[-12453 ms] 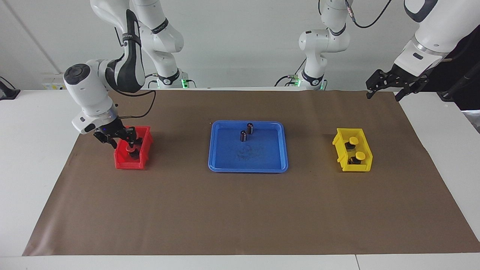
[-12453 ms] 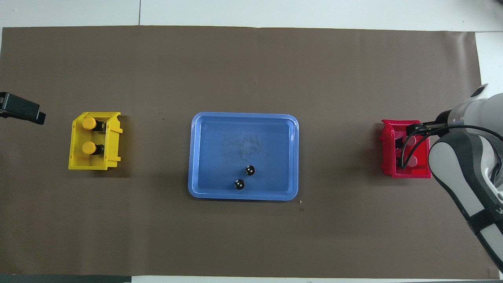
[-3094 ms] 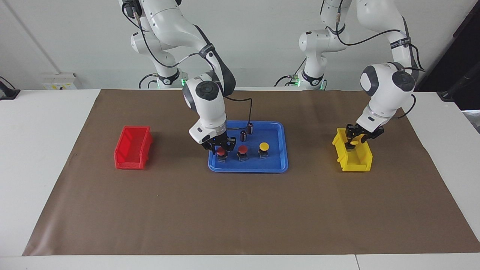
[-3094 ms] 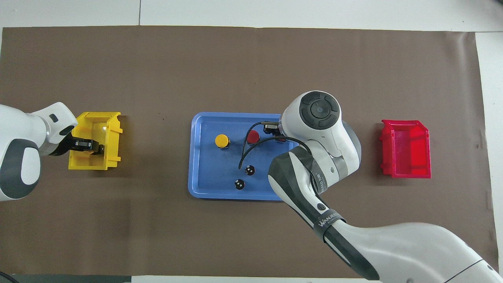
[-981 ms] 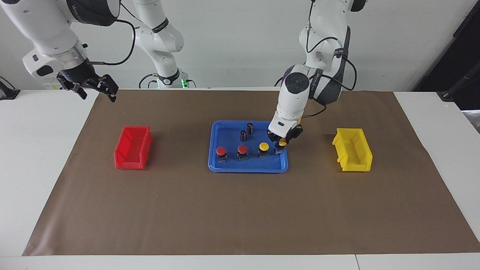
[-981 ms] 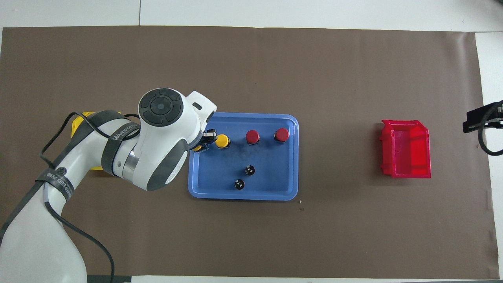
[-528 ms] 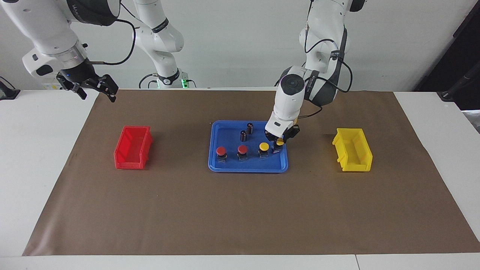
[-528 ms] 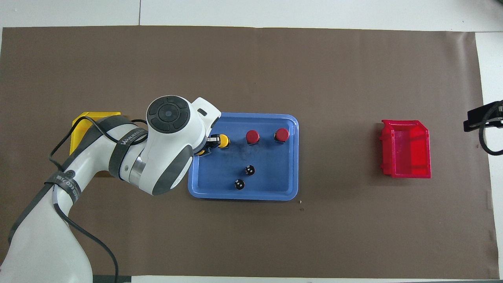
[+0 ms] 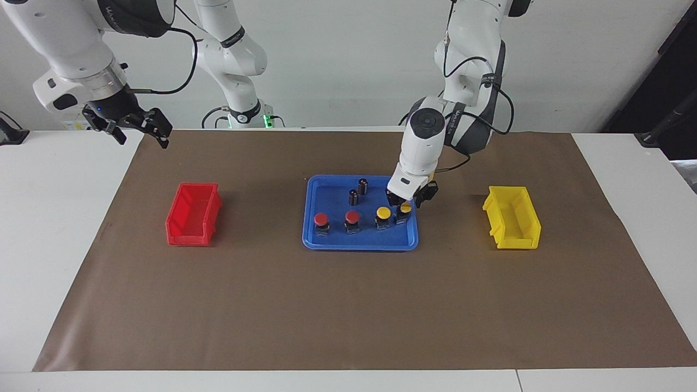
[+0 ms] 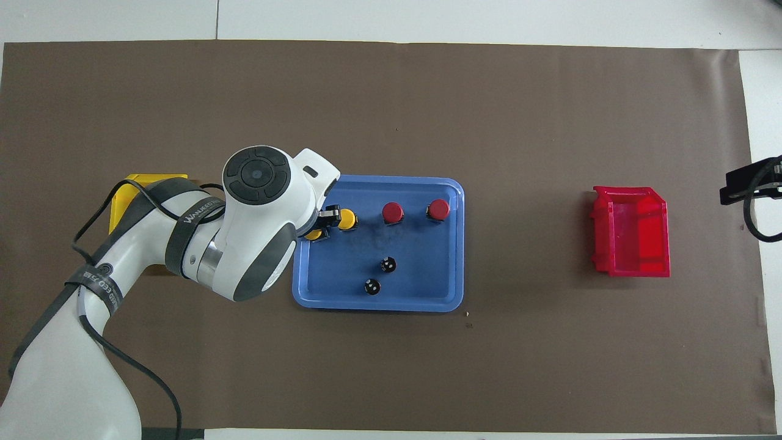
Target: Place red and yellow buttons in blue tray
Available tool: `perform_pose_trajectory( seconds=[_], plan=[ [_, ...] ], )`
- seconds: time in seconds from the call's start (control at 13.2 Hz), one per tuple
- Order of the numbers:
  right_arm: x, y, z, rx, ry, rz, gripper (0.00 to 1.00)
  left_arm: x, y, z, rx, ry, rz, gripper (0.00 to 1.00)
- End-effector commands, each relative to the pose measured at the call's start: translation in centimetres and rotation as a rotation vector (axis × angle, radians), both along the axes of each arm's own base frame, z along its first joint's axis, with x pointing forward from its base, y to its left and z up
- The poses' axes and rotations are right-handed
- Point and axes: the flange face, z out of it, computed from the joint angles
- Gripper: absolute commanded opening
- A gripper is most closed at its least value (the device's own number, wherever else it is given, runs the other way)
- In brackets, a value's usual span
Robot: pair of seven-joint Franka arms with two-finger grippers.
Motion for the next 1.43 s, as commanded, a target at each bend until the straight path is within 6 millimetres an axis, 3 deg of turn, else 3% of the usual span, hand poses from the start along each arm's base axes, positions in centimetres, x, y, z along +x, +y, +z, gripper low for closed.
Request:
perform_pose_trajectory(
  seconds=[0.0,0.38,0.53,0.75,0.91,0.98,1.13,1.21,1.36],
  plan=[
    [-0.4,0.0,0.2,0.004,-0.017,0.025,1.00,1.1,0.8,2.6,0.019,-0.010,0.012,1.00],
    [-0.4,0.0,0.2,0.004,-0.014,0.024,1.00,5.2,7.5,10.3,0.015,-0.066,-0.054,1.00],
    [-0.4,0.0,0.2,0.004,-0.014,0.024,1.00,7.3,10.9,14.6,0.007,-0.089,-0.002,1.00],
    [-0.5,0.0,0.2,0.004,-0.012,0.022,1.00,8.6,18.5,20.1,-0.005,-0.013,-0.090,1.00],
    [-0.5,0.1,0.2,0.004,-0.012,0.024,1.00,8.4,23.6,21.8,-0.016,0.049,-0.162,1.00],
    [-0.5,0.1,0.3,0.004,-0.014,0.024,1.00,8.2,24.6,22.3,-0.009,0.062,-0.173,1.00],
    [-0.5,0.1,0.2,0.004,-0.012,0.024,1.00,7.4,26.1,25.1,-0.008,0.031,-0.166,1.00],
    [-0.5,0.1,0.2,0.004,-0.012,0.024,1.00,7.2,28.0,25.4,-0.020,0.042,-0.203,1.00],
    [-0.5,0.1,0.2,0.004,-0.012,0.024,1.00,6.8,28.0,25.6,-0.037,0.060,-0.309,1.00]
  ],
)
